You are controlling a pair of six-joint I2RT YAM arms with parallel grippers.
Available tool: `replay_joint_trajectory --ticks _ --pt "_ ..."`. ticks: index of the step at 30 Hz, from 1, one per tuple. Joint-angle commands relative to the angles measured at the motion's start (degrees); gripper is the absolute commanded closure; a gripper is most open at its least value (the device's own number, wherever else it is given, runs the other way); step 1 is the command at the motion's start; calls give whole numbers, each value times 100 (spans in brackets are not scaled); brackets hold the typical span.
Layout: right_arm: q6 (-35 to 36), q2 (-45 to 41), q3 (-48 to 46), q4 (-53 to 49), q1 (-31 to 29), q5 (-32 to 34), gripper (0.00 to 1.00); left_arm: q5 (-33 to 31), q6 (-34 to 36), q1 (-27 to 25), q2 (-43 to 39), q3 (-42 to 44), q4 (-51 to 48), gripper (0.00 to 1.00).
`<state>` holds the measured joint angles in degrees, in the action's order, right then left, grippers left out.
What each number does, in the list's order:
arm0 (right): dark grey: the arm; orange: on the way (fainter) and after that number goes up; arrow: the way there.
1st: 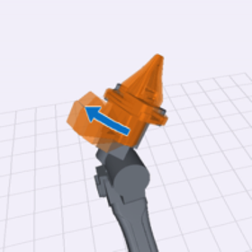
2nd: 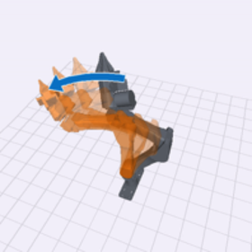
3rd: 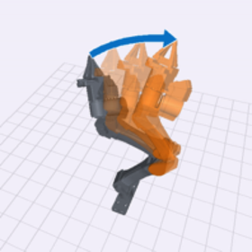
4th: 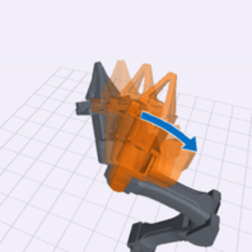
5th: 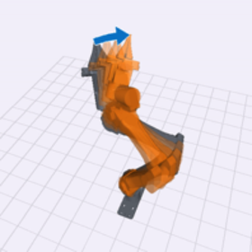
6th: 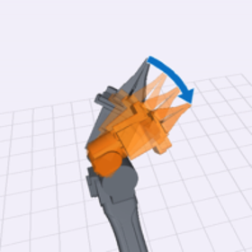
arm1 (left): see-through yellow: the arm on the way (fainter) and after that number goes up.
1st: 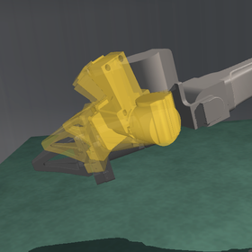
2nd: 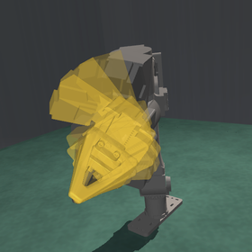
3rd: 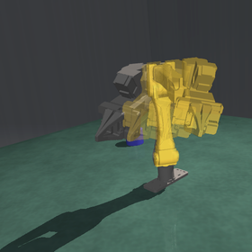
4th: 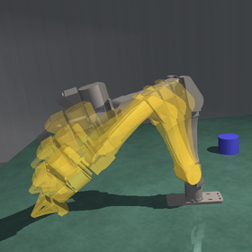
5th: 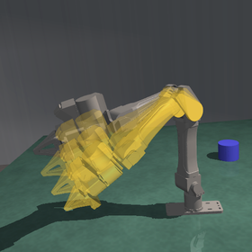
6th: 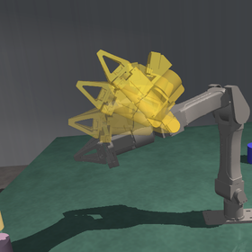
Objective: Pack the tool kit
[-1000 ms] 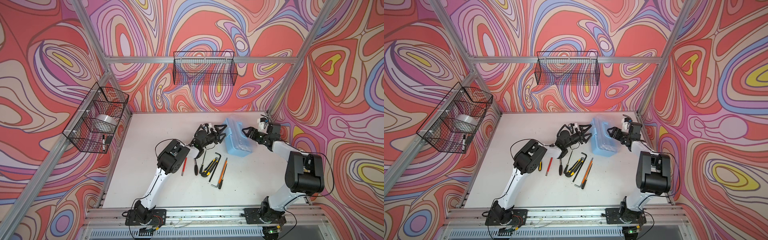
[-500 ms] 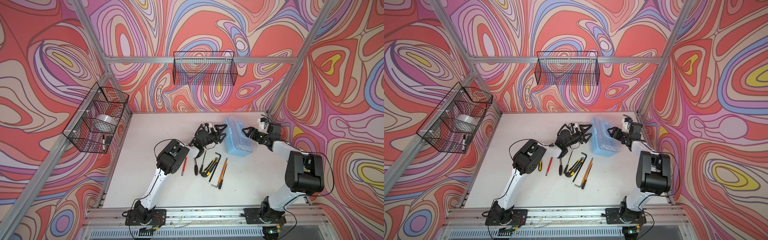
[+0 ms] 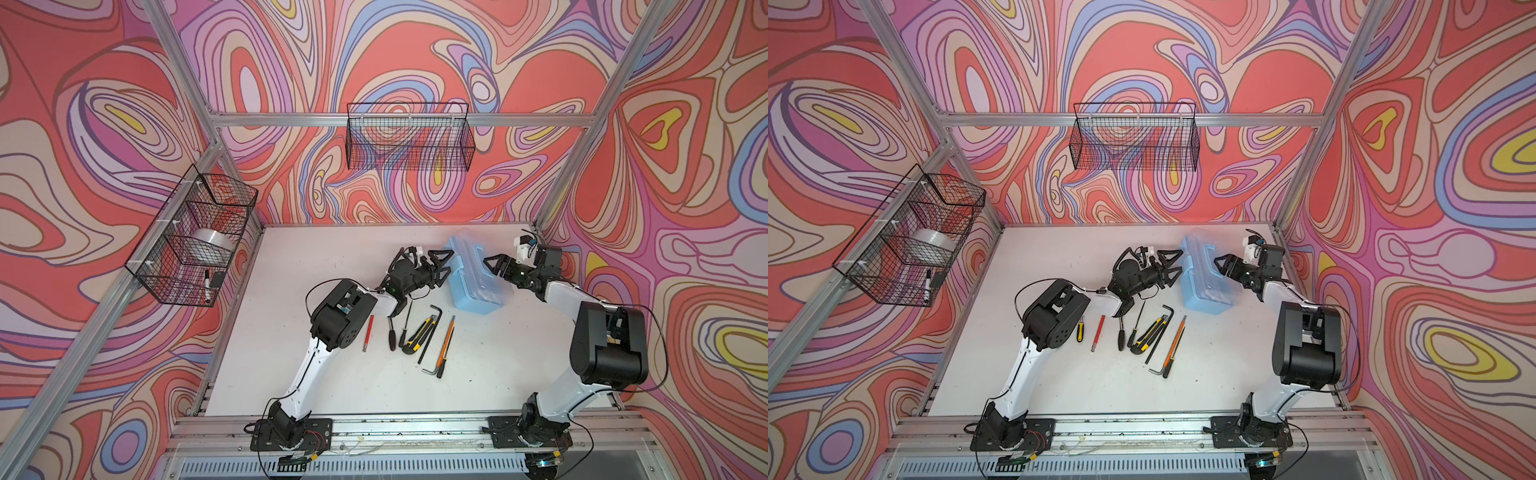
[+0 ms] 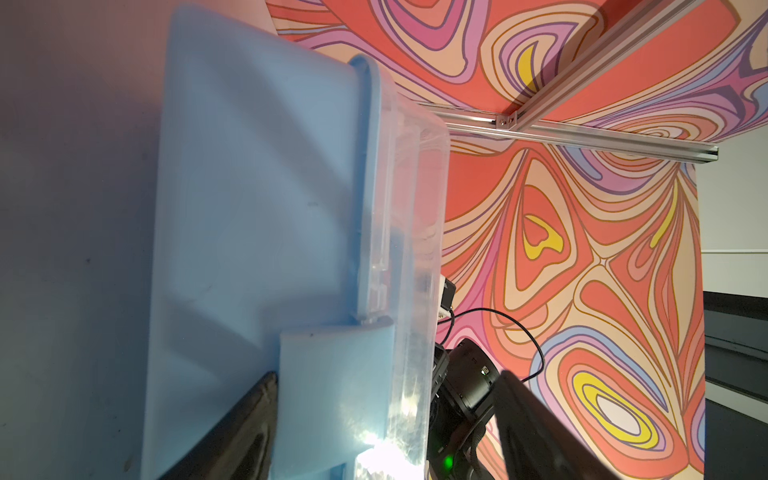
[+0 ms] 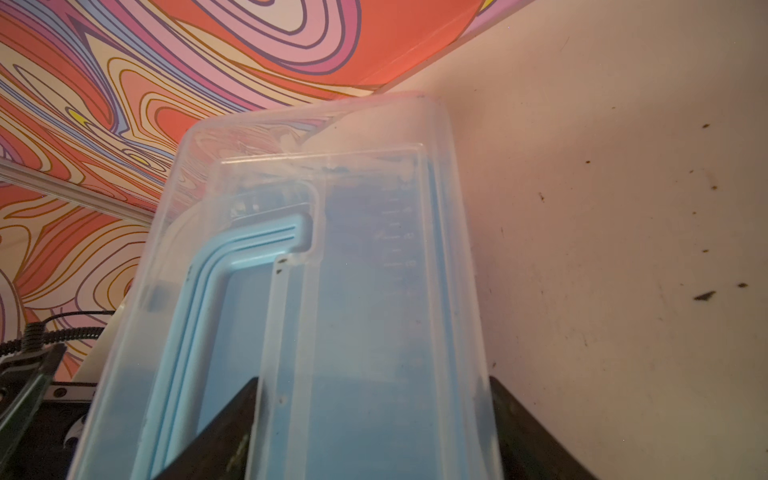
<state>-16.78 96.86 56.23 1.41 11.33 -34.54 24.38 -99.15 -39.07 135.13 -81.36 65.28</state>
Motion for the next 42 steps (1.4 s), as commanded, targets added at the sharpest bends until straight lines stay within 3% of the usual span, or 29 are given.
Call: replay_joint_trajectory --ticks 1,21,42 --pt "471 589 -305 -1389 -59 718 48 263 -37 -180 -804 -307 1320 21" --pt "476 674 -277 -1468 13 871 49 206 17 -181 -967 -222 1338 27" --pt "447 639 -205 -1495 53 897 50 -81 -33 -176 -1075 371 1324 22"
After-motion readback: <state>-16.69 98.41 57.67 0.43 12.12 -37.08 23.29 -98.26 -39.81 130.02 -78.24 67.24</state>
